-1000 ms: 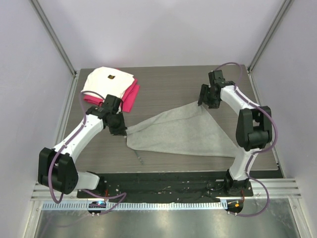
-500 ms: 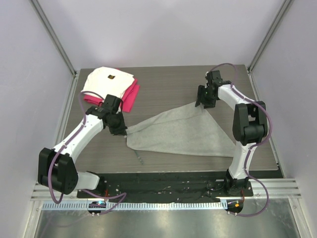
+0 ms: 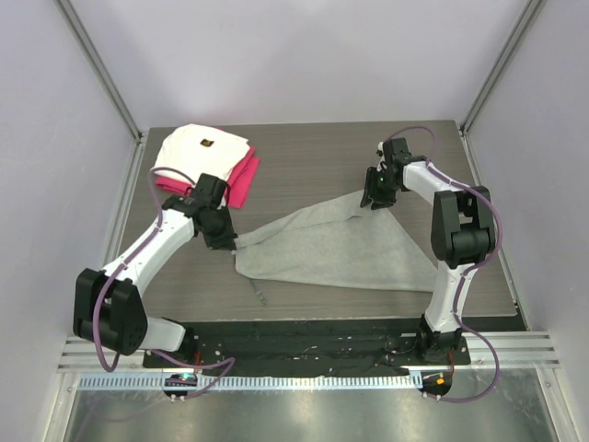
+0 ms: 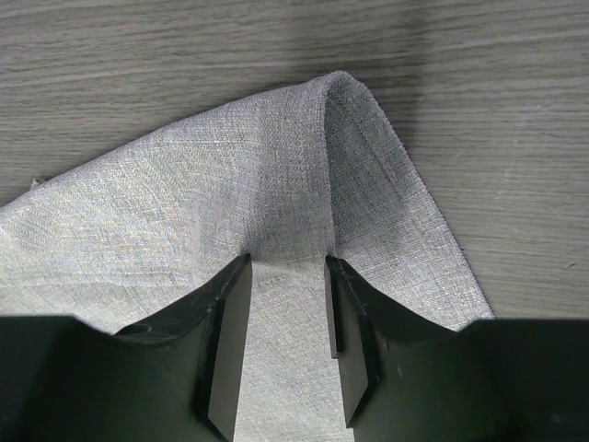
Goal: Fold the napkin, place the utensils inside, and roll it up
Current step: Flatten the napkin out
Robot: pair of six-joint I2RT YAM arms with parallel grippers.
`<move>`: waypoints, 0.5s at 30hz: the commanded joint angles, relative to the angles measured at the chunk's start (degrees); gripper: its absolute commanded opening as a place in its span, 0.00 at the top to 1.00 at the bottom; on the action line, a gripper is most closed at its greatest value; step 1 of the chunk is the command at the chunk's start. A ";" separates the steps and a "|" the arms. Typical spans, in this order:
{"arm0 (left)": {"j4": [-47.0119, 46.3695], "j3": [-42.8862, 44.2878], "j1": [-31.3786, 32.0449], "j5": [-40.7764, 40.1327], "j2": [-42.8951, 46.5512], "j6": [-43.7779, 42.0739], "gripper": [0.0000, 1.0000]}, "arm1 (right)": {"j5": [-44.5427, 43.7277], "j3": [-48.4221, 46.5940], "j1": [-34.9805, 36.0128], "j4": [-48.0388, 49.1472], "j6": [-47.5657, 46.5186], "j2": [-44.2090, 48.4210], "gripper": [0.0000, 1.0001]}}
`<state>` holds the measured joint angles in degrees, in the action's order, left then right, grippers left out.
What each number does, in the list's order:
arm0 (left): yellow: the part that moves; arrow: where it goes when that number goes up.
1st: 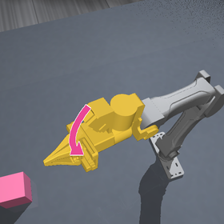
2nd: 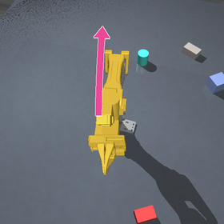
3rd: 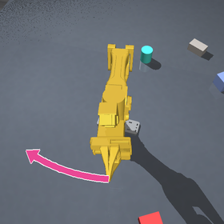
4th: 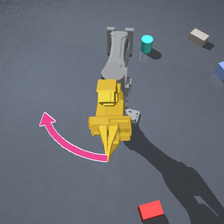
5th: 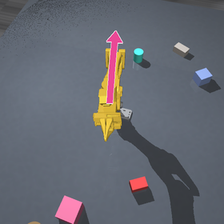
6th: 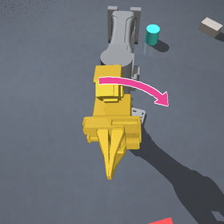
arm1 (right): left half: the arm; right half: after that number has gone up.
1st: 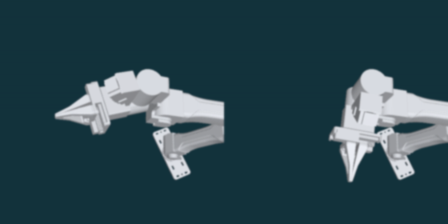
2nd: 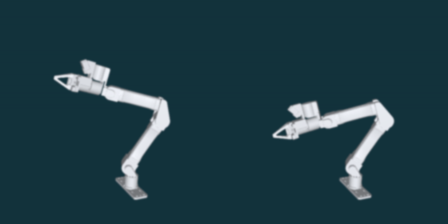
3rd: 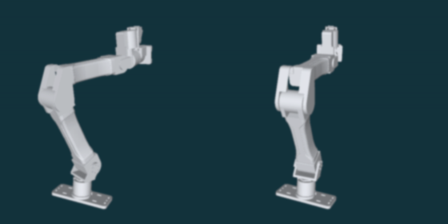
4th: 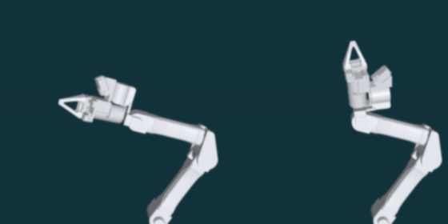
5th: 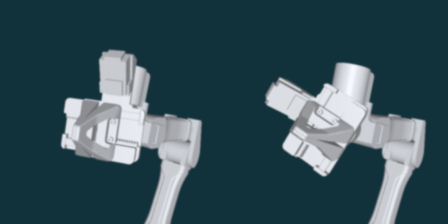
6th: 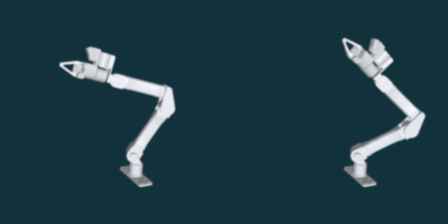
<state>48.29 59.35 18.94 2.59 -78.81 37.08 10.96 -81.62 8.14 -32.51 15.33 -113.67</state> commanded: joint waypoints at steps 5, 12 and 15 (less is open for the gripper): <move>-0.74 2.96 -0.31 -1.01 0.14 -0.52 1.00 | -1.64 -0.99 0.21 1.58 -2.41 0.99 0.39; -0.74 3.05 -0.31 -1.10 0.06 -0.61 1.00 | -1.65 -2.05 0.12 0.78 -4.17 -0.85 0.39; -0.92 3.05 -0.31 -1.18 0.06 -0.34 1.00 | -1.03 -1.61 0.12 0.87 -4.08 -1.64 0.41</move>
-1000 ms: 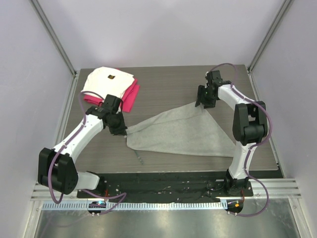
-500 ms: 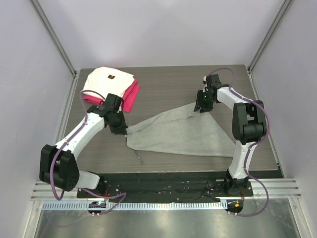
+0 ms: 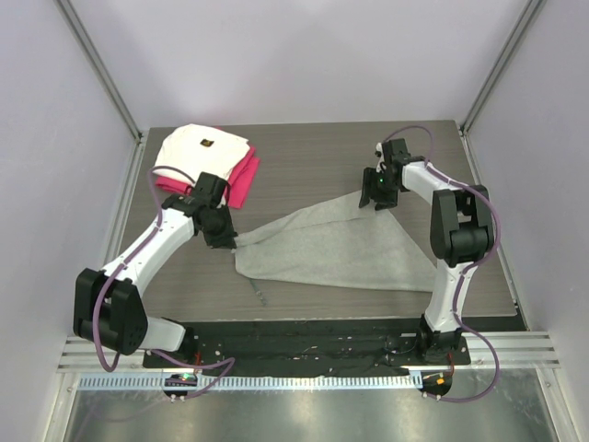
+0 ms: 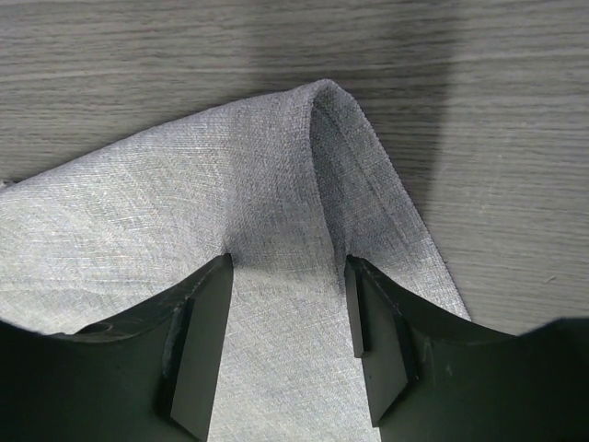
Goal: Fold the napkin, place the utensils inside, and roll it up
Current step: Flatten the napkin out
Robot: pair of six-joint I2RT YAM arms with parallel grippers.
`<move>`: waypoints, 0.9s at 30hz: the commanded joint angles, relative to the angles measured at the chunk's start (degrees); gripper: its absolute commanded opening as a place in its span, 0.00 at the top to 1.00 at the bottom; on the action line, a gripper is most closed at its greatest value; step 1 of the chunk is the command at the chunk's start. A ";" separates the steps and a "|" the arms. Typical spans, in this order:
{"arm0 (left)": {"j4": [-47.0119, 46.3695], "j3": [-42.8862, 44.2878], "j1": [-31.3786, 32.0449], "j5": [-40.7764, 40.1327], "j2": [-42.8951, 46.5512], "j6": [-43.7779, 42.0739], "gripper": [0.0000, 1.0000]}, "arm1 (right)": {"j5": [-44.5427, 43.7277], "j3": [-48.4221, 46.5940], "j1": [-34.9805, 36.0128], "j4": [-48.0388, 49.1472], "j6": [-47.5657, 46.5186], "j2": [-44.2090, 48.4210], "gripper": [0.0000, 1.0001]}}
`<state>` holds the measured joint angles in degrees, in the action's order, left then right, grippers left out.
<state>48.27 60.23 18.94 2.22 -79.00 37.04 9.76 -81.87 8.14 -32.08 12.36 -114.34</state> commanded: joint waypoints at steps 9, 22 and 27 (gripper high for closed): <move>-0.90 6.99 -0.31 -1.69 -1.24 -0.65 1.00 | 0.53 -3.73 0.12 -1.23 -0.32 4.63 0.99; 2.09 46.71 -0.31 -2.57 -8.62 -2.49 1.00 | -12.47 -19.38 -1.46 -8.79 0.47 29.51 0.99; 2.44 56.91 -0.31 3.14 -6.70 -4.60 1.00 | -16.96 -19.13 -1.46 -5.73 -2.68 42.16 0.99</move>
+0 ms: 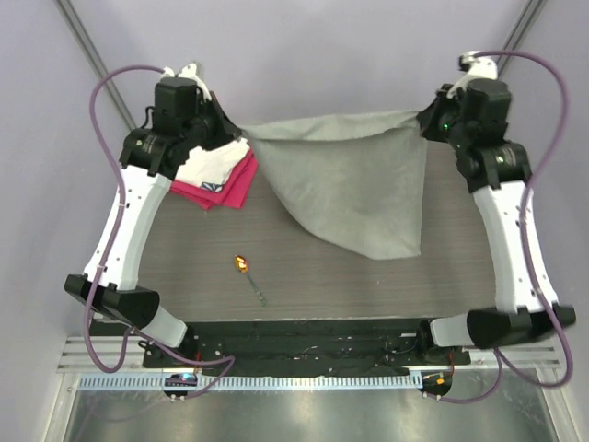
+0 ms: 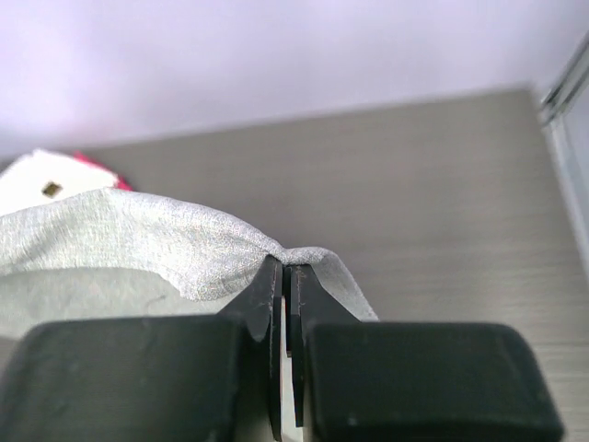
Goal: Fold the napkin, place the utensils inside, and roll it up
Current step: Flatten the napkin out
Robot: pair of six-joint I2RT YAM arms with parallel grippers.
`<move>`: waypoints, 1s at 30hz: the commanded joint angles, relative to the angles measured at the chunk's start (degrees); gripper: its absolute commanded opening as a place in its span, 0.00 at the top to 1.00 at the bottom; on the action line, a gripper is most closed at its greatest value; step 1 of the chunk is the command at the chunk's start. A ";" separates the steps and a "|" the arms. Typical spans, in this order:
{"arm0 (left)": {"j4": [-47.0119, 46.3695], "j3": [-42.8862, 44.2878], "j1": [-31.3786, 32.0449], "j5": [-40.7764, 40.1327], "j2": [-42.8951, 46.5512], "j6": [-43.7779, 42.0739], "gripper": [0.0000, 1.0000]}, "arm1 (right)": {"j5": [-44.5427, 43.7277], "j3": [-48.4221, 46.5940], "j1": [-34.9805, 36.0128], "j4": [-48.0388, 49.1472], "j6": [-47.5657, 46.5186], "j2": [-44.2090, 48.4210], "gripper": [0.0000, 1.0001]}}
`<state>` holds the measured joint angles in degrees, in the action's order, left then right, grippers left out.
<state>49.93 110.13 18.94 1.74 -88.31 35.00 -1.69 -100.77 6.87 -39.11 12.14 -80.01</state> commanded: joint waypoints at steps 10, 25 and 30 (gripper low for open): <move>-1.33 6.59 -0.31 5.63 17.29 -2.31 1.00 | -7.71 2.78 -0.19 11.69 -3.80 28.58 0.99; -1.95 6.32 -0.39 9.16 4.14 4.20 1.00 | -21.86 3.11 -0.19 5.18 -4.58 16.56 0.99; -6.24 9.14 -2.41 9.94 -11.15 3.49 1.00 | -20.99 8.92 -3.86 11.86 -7.31 5.58 0.99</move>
<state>45.84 117.40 18.68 11.46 -90.06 38.79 -21.17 -95.68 6.39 -32.80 7.60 -66.54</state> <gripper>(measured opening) 0.016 0.039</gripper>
